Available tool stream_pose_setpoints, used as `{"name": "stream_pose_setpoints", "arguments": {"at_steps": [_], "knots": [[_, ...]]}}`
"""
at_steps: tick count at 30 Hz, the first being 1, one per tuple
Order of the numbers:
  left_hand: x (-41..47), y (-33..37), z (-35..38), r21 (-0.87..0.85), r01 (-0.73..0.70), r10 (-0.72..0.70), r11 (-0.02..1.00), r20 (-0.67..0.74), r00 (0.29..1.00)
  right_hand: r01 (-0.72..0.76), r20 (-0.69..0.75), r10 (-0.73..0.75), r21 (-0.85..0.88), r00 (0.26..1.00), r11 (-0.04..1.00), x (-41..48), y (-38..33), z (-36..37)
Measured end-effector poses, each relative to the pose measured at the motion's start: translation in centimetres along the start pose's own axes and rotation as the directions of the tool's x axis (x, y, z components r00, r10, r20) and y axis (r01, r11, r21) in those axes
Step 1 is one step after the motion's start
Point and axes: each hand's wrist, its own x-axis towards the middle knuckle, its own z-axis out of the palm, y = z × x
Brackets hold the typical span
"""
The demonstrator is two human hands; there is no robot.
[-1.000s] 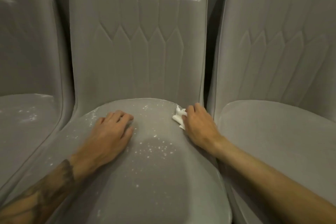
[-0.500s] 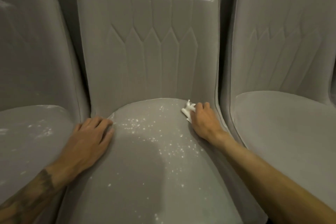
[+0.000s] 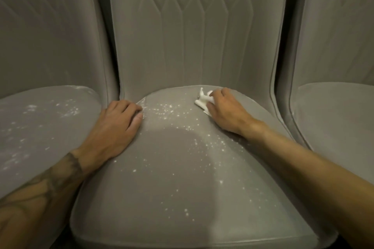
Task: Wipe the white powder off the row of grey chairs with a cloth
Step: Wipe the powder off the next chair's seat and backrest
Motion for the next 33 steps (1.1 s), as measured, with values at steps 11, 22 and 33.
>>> {"name": "stream_pose_setpoints", "arguments": {"at_steps": [11, 22, 33], "knots": [[0.0, -0.8, 0.8, 0.009, -0.066, 0.067, 0.998, -0.073, 0.995, -0.144, 0.036, 0.146, -0.038, 0.989, 0.989, 2.7, -2.2, 0.3], [0.8, -2.2, -0.5, 0.015, -0.179, 0.179, 0.984, -0.008, 0.984, -0.264, -0.027, 0.262, -0.125, 0.965, 0.956, 3.9, -2.9, 0.5], [0.6, -2.1, 0.9, -0.033, -0.056, 0.054, 0.998, -0.057, 0.997, -0.255, -0.011, 0.257, -0.143, 0.966, 0.956, 2.9, -2.0, -0.7]]}}
